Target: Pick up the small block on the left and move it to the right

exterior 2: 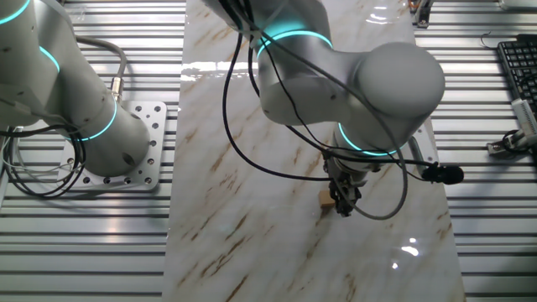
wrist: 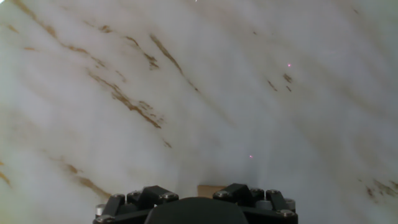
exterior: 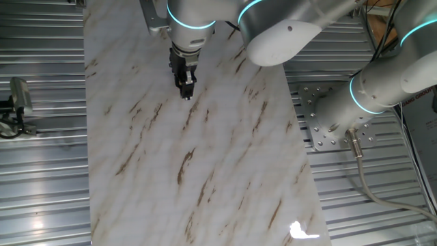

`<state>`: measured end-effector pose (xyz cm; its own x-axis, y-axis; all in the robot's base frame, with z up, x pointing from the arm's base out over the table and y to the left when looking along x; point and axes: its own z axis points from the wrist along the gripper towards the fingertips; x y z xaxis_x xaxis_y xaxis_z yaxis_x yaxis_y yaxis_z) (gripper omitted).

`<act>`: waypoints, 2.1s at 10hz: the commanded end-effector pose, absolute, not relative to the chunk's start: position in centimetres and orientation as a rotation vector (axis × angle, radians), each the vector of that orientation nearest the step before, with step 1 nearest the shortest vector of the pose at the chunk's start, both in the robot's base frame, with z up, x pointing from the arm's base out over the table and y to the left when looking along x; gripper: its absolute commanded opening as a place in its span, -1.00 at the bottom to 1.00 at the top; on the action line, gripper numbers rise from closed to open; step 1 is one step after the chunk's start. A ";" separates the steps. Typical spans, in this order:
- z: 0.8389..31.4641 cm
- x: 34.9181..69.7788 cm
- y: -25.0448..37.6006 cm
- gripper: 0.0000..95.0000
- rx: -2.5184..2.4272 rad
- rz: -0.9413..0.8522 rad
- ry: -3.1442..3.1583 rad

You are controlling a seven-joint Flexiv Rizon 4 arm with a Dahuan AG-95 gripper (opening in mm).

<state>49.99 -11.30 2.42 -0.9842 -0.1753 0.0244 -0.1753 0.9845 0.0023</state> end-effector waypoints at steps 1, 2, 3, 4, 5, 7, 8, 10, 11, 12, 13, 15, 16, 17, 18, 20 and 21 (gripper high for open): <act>2.5 50.0 -11.3 0.20 0.271 0.002 -3.104; 2.5 50.0 -11.3 -0.20 0.264 0.003 -3.104; 2.5 50.0 -11.3 -0.60 0.263 0.003 -3.105; 2.5 50.0 -11.3 -0.60 0.259 0.001 -3.105; 2.5 50.0 -11.3 -1.00 0.255 -0.005 -3.105; 2.5 50.0 -11.3 -1.00 0.242 -0.027 -3.106; 2.5 50.0 -11.3 -1.00 0.245 -0.028 -3.105; 2.5 50.0 -11.3 -1.00 0.244 -0.032 -3.106; 2.5 50.0 -11.3 -1.00 0.230 -0.067 -3.102; 2.5 50.0 -11.3 -1.00 0.219 -0.103 -3.104; 2.5 50.0 -11.3 -1.00 0.214 -0.123 -3.113; 2.5 50.0 -11.4 -1.00 0.265 -0.064 -3.101; 2.8 50.1 -11.4 -1.00 0.257 -0.071 -3.065; 3.6 50.5 -11.6 -1.00 0.265 -0.072 -3.044; 4.2 50.8 -11.6 -1.00 0.273 -0.081 -3.030; 4.8 51.5 -11.7 -1.00 0.281 -0.100 -3.029; 4.8 51.7 -11.7 -1.00 0.288 -0.111 -3.038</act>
<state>51.84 -11.75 4.66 -0.9756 -0.1924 0.1055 -0.1857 0.9801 0.0704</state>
